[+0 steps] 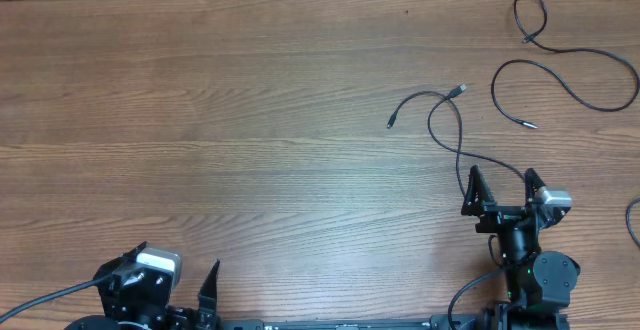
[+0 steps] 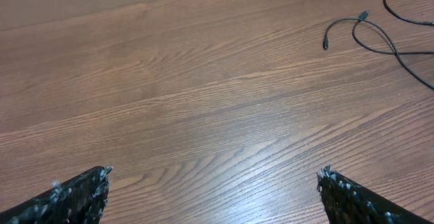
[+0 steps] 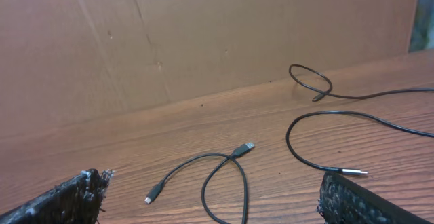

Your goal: Untangle cables

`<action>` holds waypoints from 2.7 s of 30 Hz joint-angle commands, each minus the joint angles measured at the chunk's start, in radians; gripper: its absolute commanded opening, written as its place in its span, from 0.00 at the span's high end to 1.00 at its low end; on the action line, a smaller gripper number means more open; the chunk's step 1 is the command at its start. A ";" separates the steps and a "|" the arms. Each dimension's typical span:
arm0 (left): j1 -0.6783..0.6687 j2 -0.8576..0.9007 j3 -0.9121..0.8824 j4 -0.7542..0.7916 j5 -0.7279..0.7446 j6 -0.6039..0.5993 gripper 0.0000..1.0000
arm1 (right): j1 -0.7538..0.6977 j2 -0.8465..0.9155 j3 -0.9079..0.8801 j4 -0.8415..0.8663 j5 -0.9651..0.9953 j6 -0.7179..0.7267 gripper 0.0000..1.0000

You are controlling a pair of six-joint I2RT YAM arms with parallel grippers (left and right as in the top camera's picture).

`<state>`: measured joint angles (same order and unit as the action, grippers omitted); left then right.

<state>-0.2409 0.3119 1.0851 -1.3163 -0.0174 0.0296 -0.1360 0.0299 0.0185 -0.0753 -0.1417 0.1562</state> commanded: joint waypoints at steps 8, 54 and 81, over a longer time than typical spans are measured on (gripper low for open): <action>-0.002 -0.006 -0.003 0.004 0.014 0.008 0.00 | -0.002 -0.008 -0.011 0.005 0.003 -0.001 0.00; 0.307 -0.217 -0.892 1.346 0.379 0.047 0.00 | -0.002 -0.008 -0.011 0.005 0.003 -0.001 0.00; 0.307 -0.308 -1.080 1.246 -0.082 0.045 0.01 | -0.002 -0.008 -0.010 0.005 0.003 -0.001 0.00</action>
<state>0.0597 0.0151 0.0086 -0.0731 -0.0689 0.0631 -0.1360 0.0299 0.0185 -0.0753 -0.1413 0.1562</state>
